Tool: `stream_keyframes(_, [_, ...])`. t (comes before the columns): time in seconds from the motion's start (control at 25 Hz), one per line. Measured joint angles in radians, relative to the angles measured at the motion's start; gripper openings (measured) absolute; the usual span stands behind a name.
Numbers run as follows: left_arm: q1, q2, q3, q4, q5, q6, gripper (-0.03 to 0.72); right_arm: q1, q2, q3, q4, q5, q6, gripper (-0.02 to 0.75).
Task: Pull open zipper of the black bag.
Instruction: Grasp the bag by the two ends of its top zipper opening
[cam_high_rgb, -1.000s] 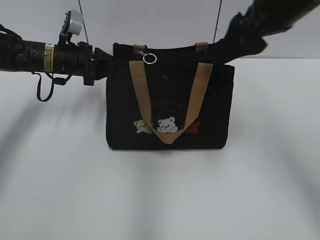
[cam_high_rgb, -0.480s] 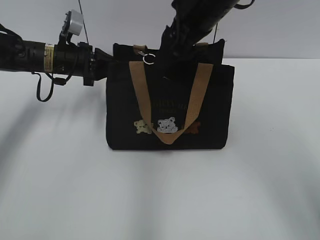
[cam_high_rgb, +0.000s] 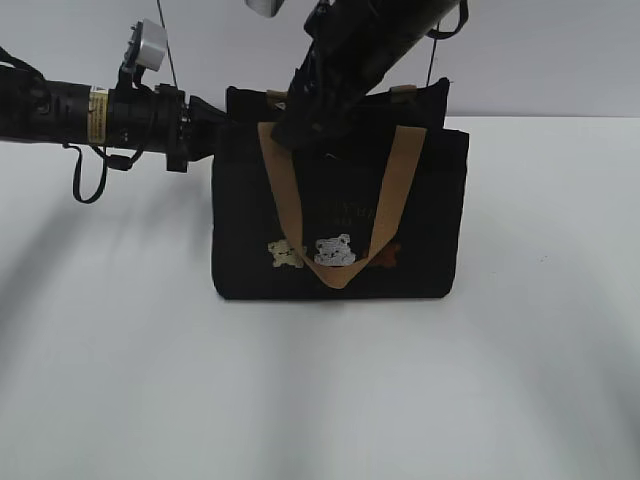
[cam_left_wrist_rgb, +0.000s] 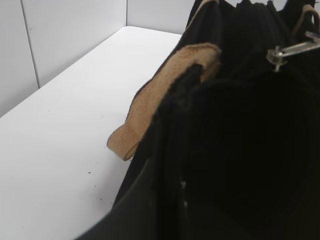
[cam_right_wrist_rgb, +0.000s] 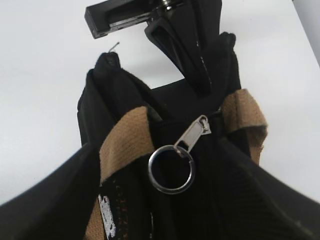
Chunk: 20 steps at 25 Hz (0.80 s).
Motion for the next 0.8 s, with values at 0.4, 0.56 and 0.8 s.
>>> stream_keyframes(0.4, [0.000, 0.000, 0.000, 0.000, 0.000, 0.000, 0.011, 0.000, 0.017, 0.000, 0.002, -0.013, -0.001, 0.505])
stream_keyframes(0.56, [0.000, 0.000, 0.000, 0.001, 0.000, 0.000, 0.011, 0.000, 0.017, 0.000, -0.004, -0.013, -0.002, 0.412])
stream_keyframes(0.8, [0.000, 0.000, 0.000, 0.001, 0.000, 0.000, 0.011, 0.000, 0.017, 0.000, -0.013, -0.013, -0.002, 0.376])
